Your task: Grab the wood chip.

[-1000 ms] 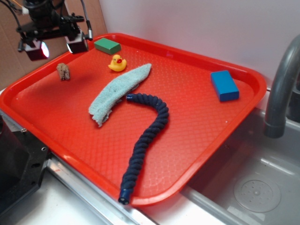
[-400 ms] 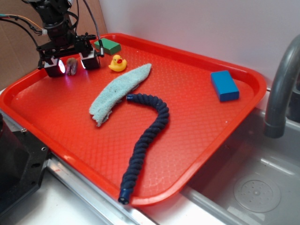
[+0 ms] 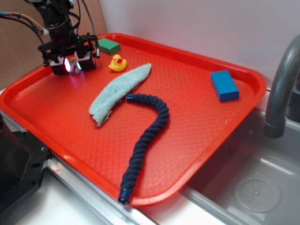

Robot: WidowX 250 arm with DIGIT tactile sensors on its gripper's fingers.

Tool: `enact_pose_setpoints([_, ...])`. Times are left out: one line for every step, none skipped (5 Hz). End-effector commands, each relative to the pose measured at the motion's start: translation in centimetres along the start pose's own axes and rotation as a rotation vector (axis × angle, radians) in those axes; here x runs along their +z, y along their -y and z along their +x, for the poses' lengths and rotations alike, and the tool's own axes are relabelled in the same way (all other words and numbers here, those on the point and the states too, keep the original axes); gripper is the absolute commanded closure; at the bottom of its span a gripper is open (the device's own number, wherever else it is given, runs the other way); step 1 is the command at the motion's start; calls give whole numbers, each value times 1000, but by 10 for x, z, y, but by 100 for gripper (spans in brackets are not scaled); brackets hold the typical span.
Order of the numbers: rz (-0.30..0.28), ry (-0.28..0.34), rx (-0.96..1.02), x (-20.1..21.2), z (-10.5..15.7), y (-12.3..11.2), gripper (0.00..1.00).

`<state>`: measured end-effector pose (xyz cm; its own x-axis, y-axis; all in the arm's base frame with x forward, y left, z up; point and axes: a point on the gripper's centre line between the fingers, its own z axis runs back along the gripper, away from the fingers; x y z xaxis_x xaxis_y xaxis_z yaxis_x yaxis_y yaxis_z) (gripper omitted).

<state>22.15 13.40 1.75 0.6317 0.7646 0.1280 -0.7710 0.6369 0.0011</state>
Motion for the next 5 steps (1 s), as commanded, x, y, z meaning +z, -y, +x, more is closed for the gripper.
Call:
enact_pose_setpoints([-57,44,-273,90,-25,12,100])
enact_pose_setpoints([-48,63,-472,144,-54,21,100])
enact_pose_setpoints([-95,59,-588,180,-71,23,100])
enact_pose_setpoints([-137,77,-641,205,-85,23,100])
enact_pose_setpoints([-176,68,-658,220,-91,16,100])
